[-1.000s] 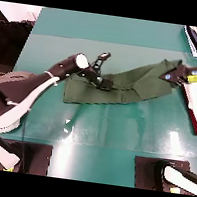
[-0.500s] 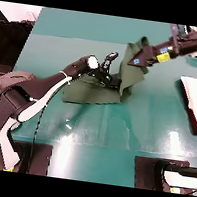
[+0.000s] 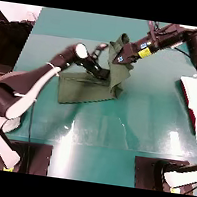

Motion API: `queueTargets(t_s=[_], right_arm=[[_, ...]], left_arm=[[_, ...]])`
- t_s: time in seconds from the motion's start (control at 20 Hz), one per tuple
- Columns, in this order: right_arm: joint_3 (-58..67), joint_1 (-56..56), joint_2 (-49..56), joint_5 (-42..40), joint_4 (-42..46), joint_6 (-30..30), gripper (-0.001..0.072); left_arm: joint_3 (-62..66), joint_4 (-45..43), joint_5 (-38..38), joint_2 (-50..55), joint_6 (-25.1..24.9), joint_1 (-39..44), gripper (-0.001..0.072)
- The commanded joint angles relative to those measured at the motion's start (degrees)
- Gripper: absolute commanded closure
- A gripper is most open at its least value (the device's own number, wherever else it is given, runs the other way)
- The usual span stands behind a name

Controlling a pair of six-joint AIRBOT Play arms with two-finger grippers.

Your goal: Fold the shirts.

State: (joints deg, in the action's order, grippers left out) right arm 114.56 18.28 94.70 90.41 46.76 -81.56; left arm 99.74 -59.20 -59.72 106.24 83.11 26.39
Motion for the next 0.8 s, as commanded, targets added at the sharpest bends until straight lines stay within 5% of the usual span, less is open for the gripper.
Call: queueTargets(t_s=[0.0, 0.3, 0.45, 0.55, 0.6, 0.7, 0.75], right_arm=[[0.5, 2.3, 2.1, -2.5, 1.9, 0.2, 0.0695], [0.6, 10.5, 8.5, -11.6, 1.8, 4.3, 0.0693], [0.6, 17.2, 13.7, -22.9, 0.6, 9.6, 0.0666], [0.6, 21.7, 17.1, -32.6, -2.8, 13.7, 0.0216], [0.6, 23.4, 18.3, -35.8, -3.8, 13.7, 0.0051], [1.6, 24.0, 18.3, -34.0, -2.5, 13.6, 0.0047], [1.5, 23.2, 17.4, -30.5, -1.0, 13.3, 0.0105]], left_arm=[[0.0, -7.6, -6.6, -7.2, -2.0, -5.9, 0.068], [0.0, -8.2, -15.7, -20.1, -5.6, -18.2, 0.0679], [0.0, -8.1, -16.9, -25.8, -5.6, -22.7, 0.0679], [0.0, -8.1, -16.8, -28.4, -5.6, -24.4, 0.0679], [0.0, -8.1, -16.9, -29.3, -5.6, -24.9, 0.0679], [0.0, -8.5, -17.5, -30.1, -5.6, -25.3, 0.0679], [0.0, -8.6, -18.1, -30.2, -5.6, -25.3, 0.0679]])
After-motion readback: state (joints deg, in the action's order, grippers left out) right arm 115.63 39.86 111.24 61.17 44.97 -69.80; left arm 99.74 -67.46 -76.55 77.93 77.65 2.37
